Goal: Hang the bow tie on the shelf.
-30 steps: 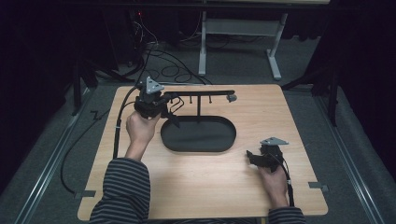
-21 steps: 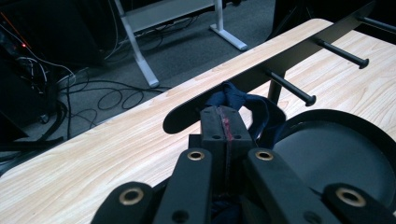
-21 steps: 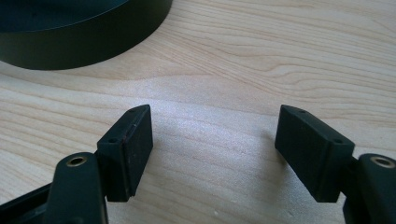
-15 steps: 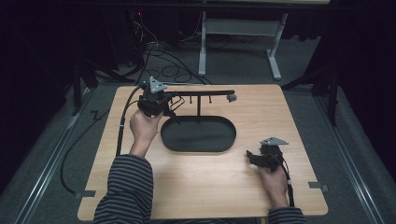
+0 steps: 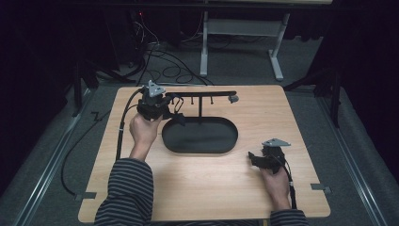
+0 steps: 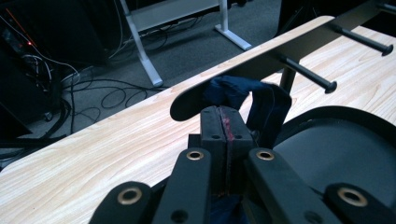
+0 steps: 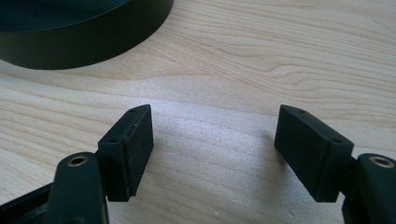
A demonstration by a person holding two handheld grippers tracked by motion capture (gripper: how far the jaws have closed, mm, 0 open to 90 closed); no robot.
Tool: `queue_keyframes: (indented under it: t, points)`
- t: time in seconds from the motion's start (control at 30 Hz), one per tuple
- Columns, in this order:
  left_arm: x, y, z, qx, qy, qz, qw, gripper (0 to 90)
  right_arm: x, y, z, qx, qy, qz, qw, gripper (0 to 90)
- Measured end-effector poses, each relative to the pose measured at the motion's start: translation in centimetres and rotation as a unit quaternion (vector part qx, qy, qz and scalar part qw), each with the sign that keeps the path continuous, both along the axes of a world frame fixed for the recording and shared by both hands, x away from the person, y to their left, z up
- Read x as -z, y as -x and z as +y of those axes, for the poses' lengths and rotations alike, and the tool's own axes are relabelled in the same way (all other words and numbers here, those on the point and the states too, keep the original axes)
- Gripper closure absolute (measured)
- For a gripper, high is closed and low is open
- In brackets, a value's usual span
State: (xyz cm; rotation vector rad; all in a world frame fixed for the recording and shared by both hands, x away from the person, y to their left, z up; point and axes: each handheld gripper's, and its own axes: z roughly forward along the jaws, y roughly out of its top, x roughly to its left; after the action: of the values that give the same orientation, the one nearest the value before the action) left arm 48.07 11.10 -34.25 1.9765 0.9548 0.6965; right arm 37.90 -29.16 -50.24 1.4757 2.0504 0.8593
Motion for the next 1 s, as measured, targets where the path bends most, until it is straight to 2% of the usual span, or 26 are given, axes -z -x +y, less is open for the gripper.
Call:
queue_keyframes:
  t: [0.27, 0.47, 1.0]
  points:
    - [0.2, 0.2, 0.2, 0.002, 0.004, 0.003, 1.0, 89.3, 0.0, 0.0, 0.0, -0.001, 0.001, 0.0, 1.0, 29.3]
    - [0.4, 0.3, 0.5, 0.0, -0.001, 0.006, 1.0, 88.0, 0.0, 0.0, 0.0, -0.001, 0.001, 0.0, 1.0, 29.3]
    - [0.4, 1.4, 2.1, -0.001, 0.025, 0.01, 0.9996, 73.2, 0.0, 0.0, 0.0, -0.003, 0.0, 0.0, 1.0, 29.3]
